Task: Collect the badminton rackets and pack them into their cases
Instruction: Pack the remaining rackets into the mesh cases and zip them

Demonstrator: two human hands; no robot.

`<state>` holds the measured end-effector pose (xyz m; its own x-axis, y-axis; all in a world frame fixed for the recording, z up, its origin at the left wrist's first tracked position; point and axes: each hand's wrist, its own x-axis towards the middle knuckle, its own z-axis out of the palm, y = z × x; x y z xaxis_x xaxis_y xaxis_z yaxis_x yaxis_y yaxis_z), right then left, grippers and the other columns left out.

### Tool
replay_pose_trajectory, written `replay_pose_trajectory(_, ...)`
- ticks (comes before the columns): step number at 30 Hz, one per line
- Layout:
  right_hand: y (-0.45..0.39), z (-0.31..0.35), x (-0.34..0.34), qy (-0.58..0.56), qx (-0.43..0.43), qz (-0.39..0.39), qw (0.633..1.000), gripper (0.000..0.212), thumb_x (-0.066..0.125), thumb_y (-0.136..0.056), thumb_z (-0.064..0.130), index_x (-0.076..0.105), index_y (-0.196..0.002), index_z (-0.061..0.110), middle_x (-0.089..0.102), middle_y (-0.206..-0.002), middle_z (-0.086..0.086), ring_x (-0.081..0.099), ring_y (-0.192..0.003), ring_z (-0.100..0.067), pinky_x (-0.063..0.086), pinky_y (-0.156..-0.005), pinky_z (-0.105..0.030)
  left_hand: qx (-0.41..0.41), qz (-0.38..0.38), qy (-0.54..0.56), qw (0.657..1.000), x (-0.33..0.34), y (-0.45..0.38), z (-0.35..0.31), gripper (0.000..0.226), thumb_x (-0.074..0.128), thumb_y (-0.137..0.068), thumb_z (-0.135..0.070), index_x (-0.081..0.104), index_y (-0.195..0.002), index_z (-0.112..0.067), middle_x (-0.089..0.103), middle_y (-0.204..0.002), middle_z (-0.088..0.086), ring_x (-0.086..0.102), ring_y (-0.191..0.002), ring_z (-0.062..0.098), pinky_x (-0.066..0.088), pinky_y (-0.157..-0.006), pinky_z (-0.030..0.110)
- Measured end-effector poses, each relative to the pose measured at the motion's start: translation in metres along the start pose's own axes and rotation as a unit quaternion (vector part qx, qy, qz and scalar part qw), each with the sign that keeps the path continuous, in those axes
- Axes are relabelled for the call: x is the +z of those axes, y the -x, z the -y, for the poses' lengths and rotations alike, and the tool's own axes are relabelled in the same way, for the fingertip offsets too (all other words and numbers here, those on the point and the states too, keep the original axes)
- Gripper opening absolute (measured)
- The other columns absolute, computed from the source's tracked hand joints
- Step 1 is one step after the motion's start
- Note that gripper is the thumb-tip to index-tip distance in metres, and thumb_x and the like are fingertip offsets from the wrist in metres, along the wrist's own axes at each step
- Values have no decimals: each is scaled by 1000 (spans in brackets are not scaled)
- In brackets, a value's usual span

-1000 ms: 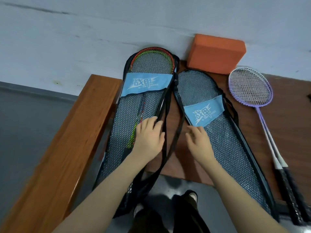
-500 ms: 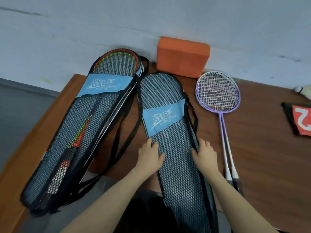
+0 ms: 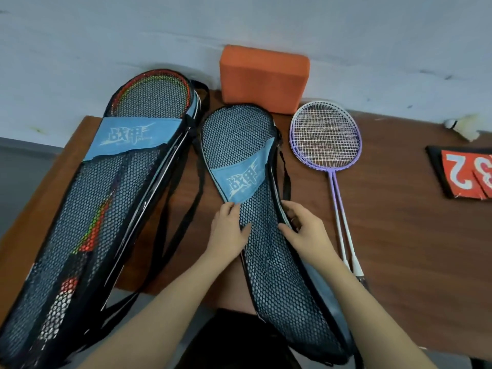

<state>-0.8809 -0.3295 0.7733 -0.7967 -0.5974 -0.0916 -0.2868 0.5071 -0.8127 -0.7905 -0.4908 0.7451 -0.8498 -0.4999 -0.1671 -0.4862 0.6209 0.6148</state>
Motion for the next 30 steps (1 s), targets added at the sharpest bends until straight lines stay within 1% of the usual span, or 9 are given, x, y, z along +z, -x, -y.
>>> replay_pose_trajectory(5,-1,22,-8,-45,-23,-8,999,46,68,-81,9,54,-123,24,57,-98,28,55,-94,11,41,-82,-4,22,-65,-31,997,-8,-2,-14,47,43,-92,-46,47,-132,-21,41,-139,0,26,-129,23,21,-103,46)
replay_pose_trajectory(10,4,36,-15,-82,3,-10,997,41,69,-81,14,54,-115,33,62,-94,2,61,-81,-12,51,-72,-21,11,-106,-68,992,-16,-4,-31,50,46,-89,-50,52,-127,-19,39,-142,8,12,-140,35,10,-107,55)
replay_pose_trajectory(12,7,37,-15,-76,13,-13,997,39,69,-81,14,55,-114,30,64,-93,2,60,-81,-8,50,-73,-19,20,-133,-100,986,-20,0,-34,49,48,-88,-51,56,-124,-18,42,-140,12,17,-138,39,13,-106,55)
replay_pose_trajectory(14,10,38,-13,-74,17,-17,997,40,70,-80,10,55,-109,32,65,-90,3,58,-77,-1,46,-72,-12,68,-149,-76,984,-24,1,-36,47,48,-88,-51,59,-120,-18,54,-127,8,39,-127,34,24,-99,48)
replay_pose_trajectory(16,16,39,-11,-62,11,-17,998,42,71,-78,9,55,-107,36,64,-85,10,55,-73,2,42,-70,-8,103,-95,19,990,-25,0,-42,44,50,-90,-47,56,-123,-18,58,-115,1,52,-112,23,30,-93,40)
replay_pose_trajectory(20,26,38,-8,-68,17,-26,997,41,72,-77,11,57,-107,35,61,-81,8,49,-67,2,41,-68,-9,-2,44,248,968,-21,-6,-55,48,60,-87,-38,49,-128,-19,58,-109,-2,58,-98,13,45,-84,26)
replay_pose_trajectory(23,30,38,-8,-106,27,-35,993,34,72,-78,10,61,-106,27,63,-85,-1,50,-68,-3,45,-71,-18,-47,57,350,934,-19,-6,-59,42,66,-84,-25,53,-123,-19,61,-100,-1,60,-96,10,46,-79,14)
replay_pose_trajectory(27,33,36,-3,-136,35,-96,985,22,66,-84,10,63,-99,26,61,-76,6,57,-72,-4,48,-71,-20,-34,33,390,920,-23,-2,-62,38,68,-82,-11,57,-118,-20,59,-88,-9,61,-76,-8,45,-64,3)
replay_pose_trajectory(30,35,29,-2,-117,44,-148,981,29,63,-85,9,58,-103,32,59,-75,4,56,-69,-6,48,-68,-20,-14,21,347,938,-32,-1,-60,38,64,-84,-11,57,-118,-24,56,-87,-10,58,-70,-1,44,-65,2)
